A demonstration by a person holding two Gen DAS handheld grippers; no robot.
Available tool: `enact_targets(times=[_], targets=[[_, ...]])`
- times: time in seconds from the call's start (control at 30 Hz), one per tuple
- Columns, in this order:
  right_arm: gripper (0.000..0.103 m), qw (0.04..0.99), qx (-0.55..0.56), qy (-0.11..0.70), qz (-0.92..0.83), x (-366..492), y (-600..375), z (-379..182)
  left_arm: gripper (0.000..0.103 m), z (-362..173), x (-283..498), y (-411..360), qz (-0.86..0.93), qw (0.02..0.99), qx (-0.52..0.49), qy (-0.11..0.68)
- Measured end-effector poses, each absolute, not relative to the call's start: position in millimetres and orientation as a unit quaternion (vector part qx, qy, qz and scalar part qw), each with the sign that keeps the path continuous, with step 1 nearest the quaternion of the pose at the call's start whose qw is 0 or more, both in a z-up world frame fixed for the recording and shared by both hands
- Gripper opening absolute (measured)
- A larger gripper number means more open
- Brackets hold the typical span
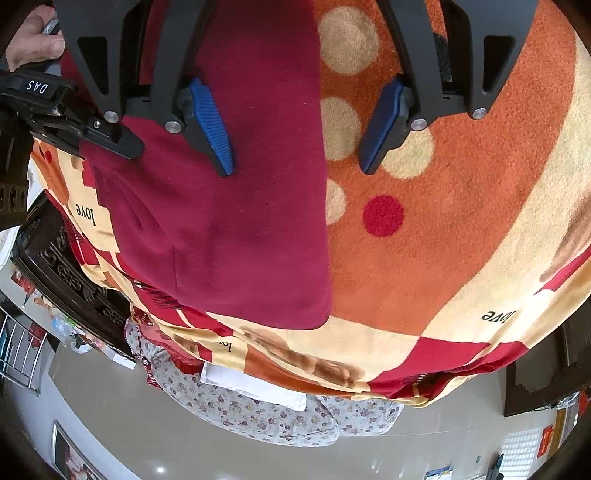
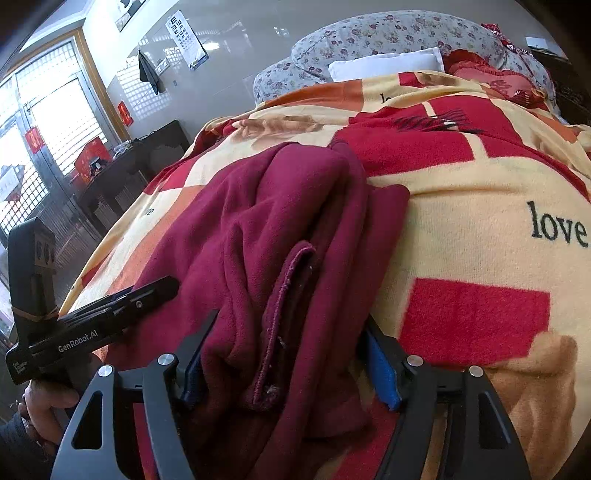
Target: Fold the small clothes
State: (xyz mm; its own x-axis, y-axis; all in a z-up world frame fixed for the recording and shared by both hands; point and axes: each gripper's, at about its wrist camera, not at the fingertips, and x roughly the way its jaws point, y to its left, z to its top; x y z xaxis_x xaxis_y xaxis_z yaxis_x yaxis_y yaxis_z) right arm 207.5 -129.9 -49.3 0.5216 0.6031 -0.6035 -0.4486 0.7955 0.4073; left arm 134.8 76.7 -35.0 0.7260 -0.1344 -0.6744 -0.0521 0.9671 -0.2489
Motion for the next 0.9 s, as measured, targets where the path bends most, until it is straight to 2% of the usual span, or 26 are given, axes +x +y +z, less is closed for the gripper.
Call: enact_targets(times=[0.4, 0.47, 0.53, 0.6, 0.7, 0.9], targets=[[0.077, 0.867, 0.100, 0.383, 0.303, 208, -130, -49, 0.071, -35, 135, 77, -0.022, 0.920, -0.126, 0.370], [0.077, 0.867, 0.100, 0.383, 0.303, 208, -130, -49, 0.073, -35, 135, 77, -0.020, 0.920, -0.127, 0.370], [0.078, 0.867, 0.100, 0.384, 0.302, 208, -130, -49, 0.080, -36, 138, 79, -0.016, 0.917, -0.130, 0.376], [0.081, 0.867, 0.094, 0.390, 0.296, 210, -129, -47, 0.083, -34, 143, 82, -0.023, 0.909, -0.134, 0.393], [0.082, 0.872, 0.077, 0.404, 0.264, 208, -128, -29, 0.082, -19, 140, 90, -0.038, 0.903, -0.147, 0.402], [0.084, 0.901, 0.015, 0.379, 0.211, 171, -128, 8, 0.083, -8, 100, 88, -0.081, 0.903, -0.138, 0.398]])
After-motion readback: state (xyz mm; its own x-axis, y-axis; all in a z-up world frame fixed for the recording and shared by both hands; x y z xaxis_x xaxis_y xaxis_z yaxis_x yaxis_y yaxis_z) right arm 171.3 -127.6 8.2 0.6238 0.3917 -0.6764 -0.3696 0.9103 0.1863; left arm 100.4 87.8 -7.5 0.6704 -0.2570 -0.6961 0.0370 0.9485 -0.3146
